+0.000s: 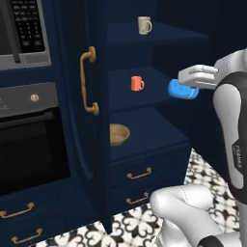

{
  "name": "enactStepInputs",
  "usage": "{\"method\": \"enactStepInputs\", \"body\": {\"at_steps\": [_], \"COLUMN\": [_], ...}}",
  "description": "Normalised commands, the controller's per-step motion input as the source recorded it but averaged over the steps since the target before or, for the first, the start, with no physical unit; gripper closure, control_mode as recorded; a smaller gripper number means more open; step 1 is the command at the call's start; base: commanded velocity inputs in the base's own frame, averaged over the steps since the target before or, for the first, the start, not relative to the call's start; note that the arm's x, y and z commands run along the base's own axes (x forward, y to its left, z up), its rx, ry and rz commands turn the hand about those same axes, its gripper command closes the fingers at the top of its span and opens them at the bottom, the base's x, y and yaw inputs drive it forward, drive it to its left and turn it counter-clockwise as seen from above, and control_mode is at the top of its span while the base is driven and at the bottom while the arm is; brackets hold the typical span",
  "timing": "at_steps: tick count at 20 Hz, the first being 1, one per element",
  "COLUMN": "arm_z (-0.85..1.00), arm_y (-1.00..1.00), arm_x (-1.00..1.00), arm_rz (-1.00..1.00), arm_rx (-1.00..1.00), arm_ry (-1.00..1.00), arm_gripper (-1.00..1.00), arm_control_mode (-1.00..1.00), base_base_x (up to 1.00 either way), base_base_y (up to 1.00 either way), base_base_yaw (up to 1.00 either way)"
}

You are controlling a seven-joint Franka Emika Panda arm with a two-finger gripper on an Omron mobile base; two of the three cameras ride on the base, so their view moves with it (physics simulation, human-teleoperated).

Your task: Gather all objects into one cabinet and sort the glasses and bowls to opposite sides.

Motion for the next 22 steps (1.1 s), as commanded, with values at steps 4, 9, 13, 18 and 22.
{"method": "enactStepInputs", "body": {"at_steps": [4, 9, 13, 18, 22], "arm_z": [0.00, 0.00, 0.00, 0.00, 0.00], "arm_y": [0.00, 0.00, 0.00, 0.00, 0.00], "arm_x": [0.00, 0.00, 0.00, 0.00, 0.00], "arm_rz": [0.00, 0.00, 0.00, 0.00, 0.00], "arm_rx": [0.00, 0.00, 0.00, 0.00, 0.00], "arm_ry": [0.00, 0.00, 0.00, 0.00, 0.00], "arm_gripper": [1.00, 1.00, 1.00, 1.00, 1.00], "arm_control_mode": [1.00, 1.00, 1.00, 1.00, 1.00], "base_base_x": [0.14, 0.17, 0.22, 0.23, 0.41], "base_base_y": [-0.03, -0.20, -0.20, -0.25, -0.61], "base_base_yaw": [0.39, 0.26, 0.22, 0.19, 0.03]}}
